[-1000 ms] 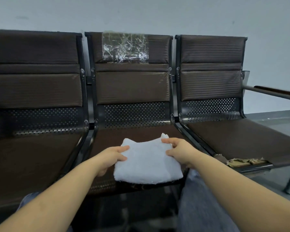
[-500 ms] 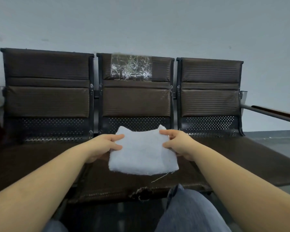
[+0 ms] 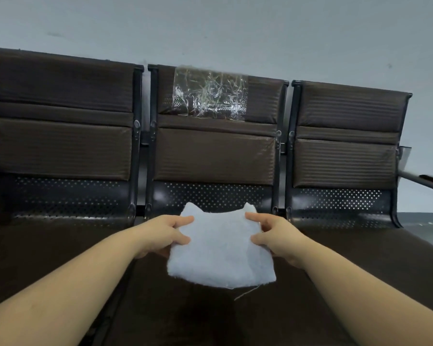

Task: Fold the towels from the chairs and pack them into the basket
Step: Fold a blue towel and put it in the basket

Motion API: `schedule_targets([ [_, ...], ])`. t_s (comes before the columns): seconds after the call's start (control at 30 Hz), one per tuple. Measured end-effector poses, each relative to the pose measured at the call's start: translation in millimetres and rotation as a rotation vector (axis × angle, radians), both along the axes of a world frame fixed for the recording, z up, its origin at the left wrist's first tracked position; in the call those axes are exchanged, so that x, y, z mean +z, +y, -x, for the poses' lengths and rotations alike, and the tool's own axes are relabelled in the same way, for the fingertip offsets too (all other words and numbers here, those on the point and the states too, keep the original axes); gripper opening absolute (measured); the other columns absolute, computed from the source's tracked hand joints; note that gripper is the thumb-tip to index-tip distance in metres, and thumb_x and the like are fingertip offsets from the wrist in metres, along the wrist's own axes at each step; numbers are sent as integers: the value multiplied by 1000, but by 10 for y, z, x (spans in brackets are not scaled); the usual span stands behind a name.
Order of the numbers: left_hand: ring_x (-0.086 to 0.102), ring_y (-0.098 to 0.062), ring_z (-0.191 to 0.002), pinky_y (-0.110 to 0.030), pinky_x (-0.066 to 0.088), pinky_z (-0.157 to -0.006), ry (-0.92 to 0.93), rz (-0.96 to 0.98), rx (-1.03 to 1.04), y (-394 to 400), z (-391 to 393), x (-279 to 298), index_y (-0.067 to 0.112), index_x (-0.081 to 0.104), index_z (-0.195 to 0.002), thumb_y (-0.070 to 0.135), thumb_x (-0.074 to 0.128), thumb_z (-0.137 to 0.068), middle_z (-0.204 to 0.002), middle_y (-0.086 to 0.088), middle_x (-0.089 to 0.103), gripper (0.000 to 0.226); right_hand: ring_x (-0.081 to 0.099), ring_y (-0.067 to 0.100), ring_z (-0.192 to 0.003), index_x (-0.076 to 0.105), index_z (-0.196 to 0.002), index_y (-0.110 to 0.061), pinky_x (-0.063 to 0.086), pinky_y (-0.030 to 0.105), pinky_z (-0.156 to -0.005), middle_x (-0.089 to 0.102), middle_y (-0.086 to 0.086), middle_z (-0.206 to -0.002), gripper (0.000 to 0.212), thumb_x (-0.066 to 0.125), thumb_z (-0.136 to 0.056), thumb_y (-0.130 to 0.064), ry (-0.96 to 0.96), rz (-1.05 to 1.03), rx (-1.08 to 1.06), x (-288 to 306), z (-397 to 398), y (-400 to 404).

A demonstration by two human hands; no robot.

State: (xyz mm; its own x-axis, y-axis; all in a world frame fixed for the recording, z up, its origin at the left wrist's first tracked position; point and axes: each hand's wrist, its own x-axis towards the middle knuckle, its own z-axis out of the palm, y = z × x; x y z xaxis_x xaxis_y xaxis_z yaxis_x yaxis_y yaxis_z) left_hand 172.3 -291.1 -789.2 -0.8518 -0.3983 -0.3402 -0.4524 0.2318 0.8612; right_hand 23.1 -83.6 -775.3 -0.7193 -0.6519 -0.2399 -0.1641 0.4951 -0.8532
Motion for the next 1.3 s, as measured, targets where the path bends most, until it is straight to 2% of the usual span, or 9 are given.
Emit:
schedule_targets([
  [0.13,61,-9,-98,-21,54,-67,5,6,-21,-362,525,-130,28,34,-146,7,57,-92,-125,8,54,62,59,9,-88,46,-140,-27,50,19,-64,56,-5,-109,59,56,-89,1,1,-27,-24,-154,480,-397],
  [0.3,59,-6,-97,-19,53,-72,33,30,-46,-782,1279,-258,30,32,-147,10,58,-92,-129,8,49,64,59,9,-82,47,-139,-28,50,18,-60,56,-7,-104,57,55,-90,1,3,-62,-60,-259,1228,-912],
  [0.4,55,-13,-108,-24,50,-84,49,61,-46,-914,1634,-290,33,31,-147,12,59,-92,-142,5,42,65,57,11,-84,46,-139,-28,47,18,-59,53,-1,-114,57,54,-90,2,-17,-65,-87,-273,1571,-1082],
  [0.57,54,-10,-108,-16,47,-73,38,116,-98,-805,1993,-200,34,32,-147,15,61,-91,-142,6,42,66,57,15,-90,48,-138,-27,47,17,-61,55,-1,-113,58,53,-89,4,-57,-68,-135,-190,1852,-970],
  [0.7,51,-10,-114,-17,47,-77,17,187,-198,-625,2302,-101,37,31,-147,18,62,-90,-147,8,37,67,59,14,-89,49,-137,-27,48,16,-60,56,1,-117,57,53,-89,4,-66,-48,-194,-86,2025,-657],
  [0.8,51,-11,-116,-25,48,-91,29,230,-259,-350,2543,-108,38,31,-147,19,62,-89,-146,8,39,68,57,18,-94,48,-138,-25,47,15,-59,55,1,-116,57,54,-89,4,-42,-34,-257,-103,2102,-264],
  [1.0,50,-9,-108,-20,42,-83,82,257,-410,663,2690,-221,41,30,-146,20,62,-89,-146,7,39,69,60,16,-84,48,-137,-30,45,20,-55,53,3,-129,57,55,-89,0,30,-46,-400,-207,1989,819],
  [1.13,49,-6,-105,-16,39,-84,135,229,-462,1336,2603,-135,35,34,-146,14,62,-89,-141,7,43,67,59,11,-81,51,-135,-29,49,19,-56,54,2,-125,56,56,-88,2,-4,-7,-506,-137,1751,1536],
  [1.3,48,-3,-105,-14,36,-85,141,251,-592,2067,2502,-25,34,33,-146,13,62,-89,-128,15,42,67,59,18,-90,53,-134,-26,47,18,-57,56,3,-123,56,57,-87,4,-39,49,-627,-114,1359,2361],
])
